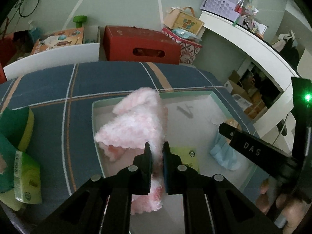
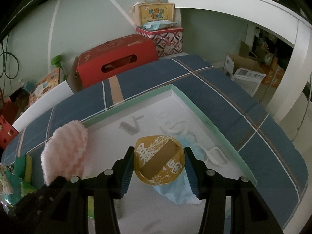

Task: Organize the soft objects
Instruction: 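Carry the towel and coaster to the white tray and release both, then withdraw both grippers from the tray toward the pile, then move the left gripper to the red tape roll while the right moves to the yellow-green cloth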

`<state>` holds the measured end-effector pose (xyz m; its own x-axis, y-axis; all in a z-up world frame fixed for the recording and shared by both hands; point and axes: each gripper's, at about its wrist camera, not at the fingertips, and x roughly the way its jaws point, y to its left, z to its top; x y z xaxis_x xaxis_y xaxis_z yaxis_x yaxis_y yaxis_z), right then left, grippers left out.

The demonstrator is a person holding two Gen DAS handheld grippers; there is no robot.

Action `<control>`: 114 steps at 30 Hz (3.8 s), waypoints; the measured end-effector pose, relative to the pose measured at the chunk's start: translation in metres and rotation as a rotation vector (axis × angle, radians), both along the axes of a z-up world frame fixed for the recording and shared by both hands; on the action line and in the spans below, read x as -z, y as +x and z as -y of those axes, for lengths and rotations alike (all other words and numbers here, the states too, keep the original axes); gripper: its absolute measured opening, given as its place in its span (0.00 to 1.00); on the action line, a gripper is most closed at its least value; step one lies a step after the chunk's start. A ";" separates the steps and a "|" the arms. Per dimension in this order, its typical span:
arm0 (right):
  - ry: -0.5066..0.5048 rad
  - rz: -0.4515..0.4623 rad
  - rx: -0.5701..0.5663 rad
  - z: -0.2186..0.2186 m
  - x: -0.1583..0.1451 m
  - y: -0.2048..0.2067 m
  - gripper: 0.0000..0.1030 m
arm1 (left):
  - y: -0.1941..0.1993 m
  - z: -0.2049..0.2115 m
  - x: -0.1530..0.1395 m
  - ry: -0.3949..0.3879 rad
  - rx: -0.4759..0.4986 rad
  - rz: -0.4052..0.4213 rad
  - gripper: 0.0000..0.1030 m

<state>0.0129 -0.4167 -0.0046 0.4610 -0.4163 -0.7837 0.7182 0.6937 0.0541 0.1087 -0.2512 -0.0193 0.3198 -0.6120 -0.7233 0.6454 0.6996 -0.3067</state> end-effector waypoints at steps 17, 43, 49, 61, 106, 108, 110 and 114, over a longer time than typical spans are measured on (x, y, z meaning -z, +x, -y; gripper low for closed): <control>-0.036 -0.080 0.034 -0.003 -0.020 -0.010 0.90 | 0.011 -0.060 -0.046 0.074 -0.206 0.055 0.87; -0.046 -0.094 -0.217 -0.104 -0.039 0.002 0.92 | 0.013 -0.233 -0.063 0.228 -0.654 0.039 0.87; -0.033 -0.104 -0.339 -0.147 -0.029 0.013 0.92 | 0.008 -0.259 -0.055 0.225 -0.700 0.006 0.87; -0.012 -0.156 -0.497 -0.214 -0.006 0.014 0.92 | -0.007 -0.295 -0.022 0.243 -0.737 -0.093 0.87; 0.018 -0.232 -0.518 -0.234 0.027 0.028 0.92 | -0.006 -0.233 0.056 0.319 -0.524 -0.294 0.71; 0.016 -0.237 -0.518 -0.235 0.028 0.029 0.92 | -0.005 -0.230 0.056 0.314 -0.518 -0.289 0.65; 0.014 -0.239 -0.516 -0.235 0.029 0.029 0.92 | -0.005 -0.227 0.054 0.308 -0.509 -0.286 0.58; 0.011 -0.242 -0.510 -0.234 0.029 0.031 0.92 | -0.007 -0.228 0.051 0.301 -0.502 -0.284 0.58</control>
